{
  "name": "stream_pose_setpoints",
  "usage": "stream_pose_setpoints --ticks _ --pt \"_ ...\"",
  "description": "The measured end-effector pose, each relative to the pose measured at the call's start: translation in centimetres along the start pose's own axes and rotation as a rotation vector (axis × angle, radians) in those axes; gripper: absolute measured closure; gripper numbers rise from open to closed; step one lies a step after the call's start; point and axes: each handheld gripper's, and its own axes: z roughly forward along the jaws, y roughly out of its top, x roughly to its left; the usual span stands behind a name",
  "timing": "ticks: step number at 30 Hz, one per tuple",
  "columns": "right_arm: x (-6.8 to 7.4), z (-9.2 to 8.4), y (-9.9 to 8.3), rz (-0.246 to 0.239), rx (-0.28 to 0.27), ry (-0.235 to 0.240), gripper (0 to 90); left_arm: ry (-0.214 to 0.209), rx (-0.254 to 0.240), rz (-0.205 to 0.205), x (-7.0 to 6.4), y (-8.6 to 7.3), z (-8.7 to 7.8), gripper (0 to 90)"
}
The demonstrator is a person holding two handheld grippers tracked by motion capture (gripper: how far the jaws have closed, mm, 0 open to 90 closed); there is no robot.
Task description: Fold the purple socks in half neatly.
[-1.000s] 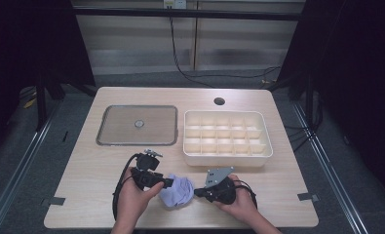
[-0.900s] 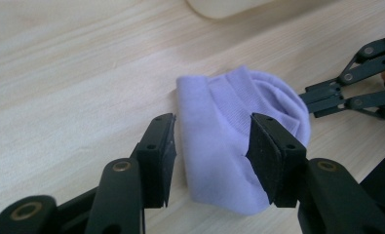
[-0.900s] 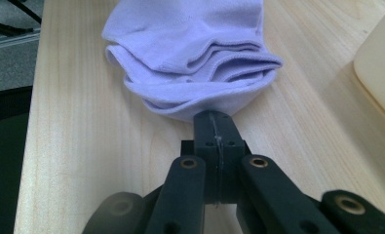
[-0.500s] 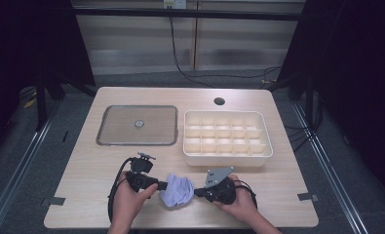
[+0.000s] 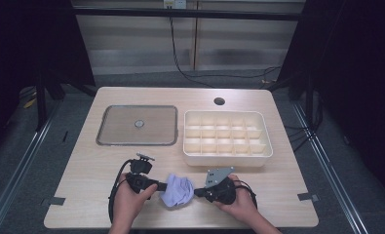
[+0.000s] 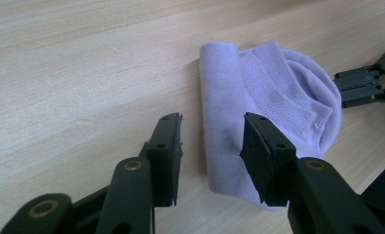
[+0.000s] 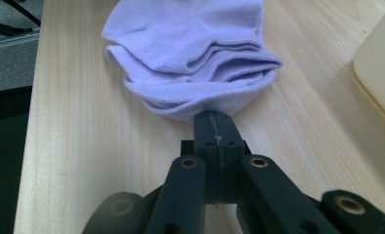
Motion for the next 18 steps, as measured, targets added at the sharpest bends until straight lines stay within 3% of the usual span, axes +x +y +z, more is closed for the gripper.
stream_pose_setpoints --ticks 9,16,18 --pt "0.03 -0.01 -0.01 0.005 0.002 0.001 90.0 -0.012 0.010 -0.011 -0.05 -0.06 0.33 62.4" --pt "0.01 0.00 0.00 0.000 0.000 -0.001 90.0 -0.028 0.028 0.003 -0.04 0.00 0.33 67.2" --pt "0.04 -0.01 -0.01 0.006 0.002 0.001 90.0 -0.031 0.015 -0.020 -0.17 -0.03 0.42 69.5"
